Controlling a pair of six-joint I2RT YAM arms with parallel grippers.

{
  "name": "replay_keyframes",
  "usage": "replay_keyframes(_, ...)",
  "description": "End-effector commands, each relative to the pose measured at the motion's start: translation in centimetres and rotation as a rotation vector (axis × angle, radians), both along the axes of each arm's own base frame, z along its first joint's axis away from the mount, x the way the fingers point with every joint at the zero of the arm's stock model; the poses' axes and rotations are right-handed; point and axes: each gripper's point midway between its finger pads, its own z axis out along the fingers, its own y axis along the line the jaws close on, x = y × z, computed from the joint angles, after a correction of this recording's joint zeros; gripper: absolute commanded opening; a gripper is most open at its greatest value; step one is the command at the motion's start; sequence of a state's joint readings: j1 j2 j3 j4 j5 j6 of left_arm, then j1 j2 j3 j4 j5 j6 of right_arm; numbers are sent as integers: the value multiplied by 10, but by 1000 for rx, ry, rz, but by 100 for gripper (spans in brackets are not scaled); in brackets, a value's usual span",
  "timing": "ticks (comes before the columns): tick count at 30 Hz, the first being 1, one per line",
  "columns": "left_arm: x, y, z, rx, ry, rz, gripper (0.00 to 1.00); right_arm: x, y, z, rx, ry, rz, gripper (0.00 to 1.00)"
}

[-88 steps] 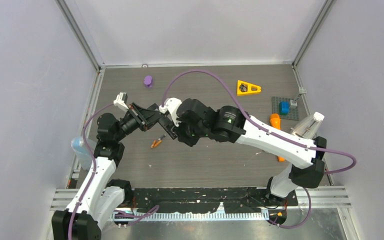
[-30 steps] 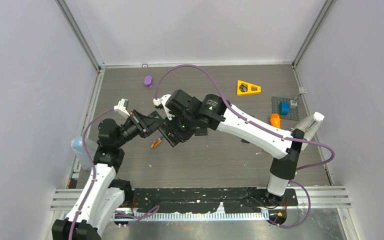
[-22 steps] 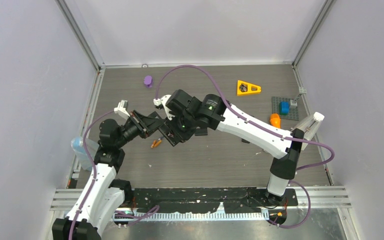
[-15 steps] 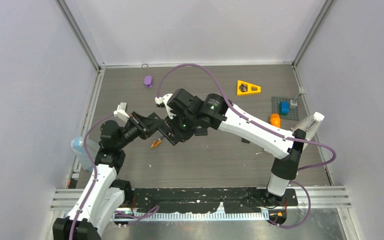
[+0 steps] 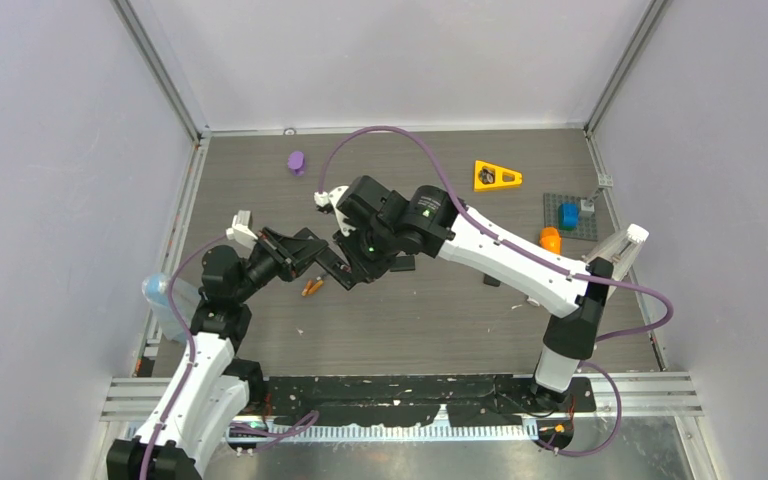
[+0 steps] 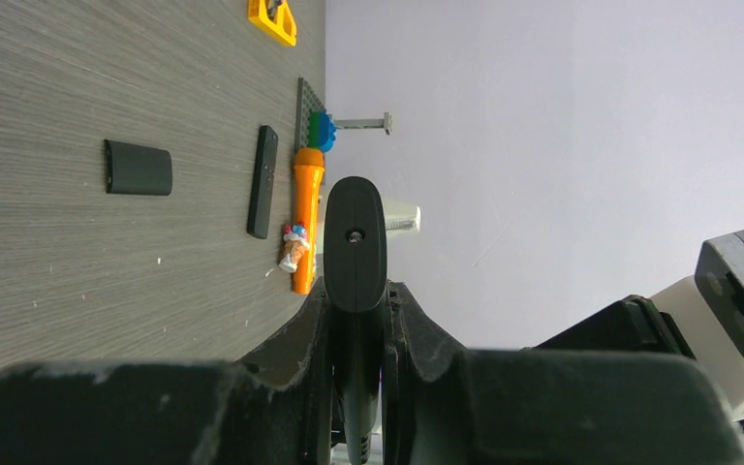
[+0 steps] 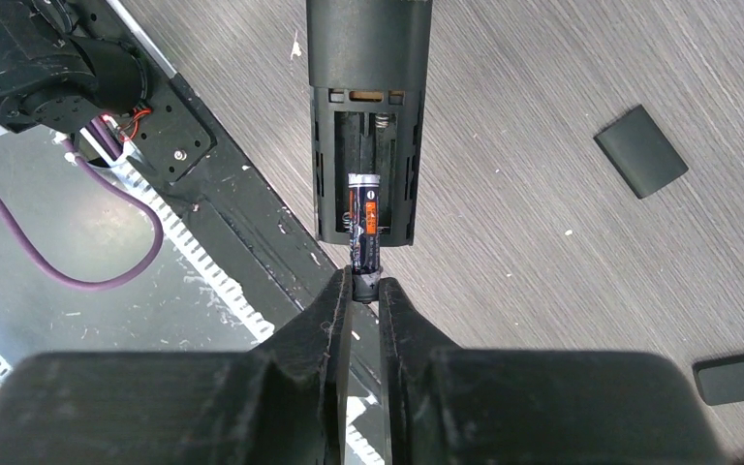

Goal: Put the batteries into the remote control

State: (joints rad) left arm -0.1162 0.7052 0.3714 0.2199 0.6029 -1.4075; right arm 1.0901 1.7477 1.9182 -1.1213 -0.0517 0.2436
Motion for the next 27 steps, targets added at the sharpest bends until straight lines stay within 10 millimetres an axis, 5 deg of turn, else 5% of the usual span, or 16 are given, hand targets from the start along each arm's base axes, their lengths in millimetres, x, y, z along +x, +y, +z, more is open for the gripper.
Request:
replay_keyframes(1, 0, 0, 16, -13, -75, 5, 0, 3, 0, 2, -1, -1, -25, 8)
replay_keyframes(27, 1, 2, 18, -52, -48, 24, 0, 30, 8, -8, -19, -22, -141, 13)
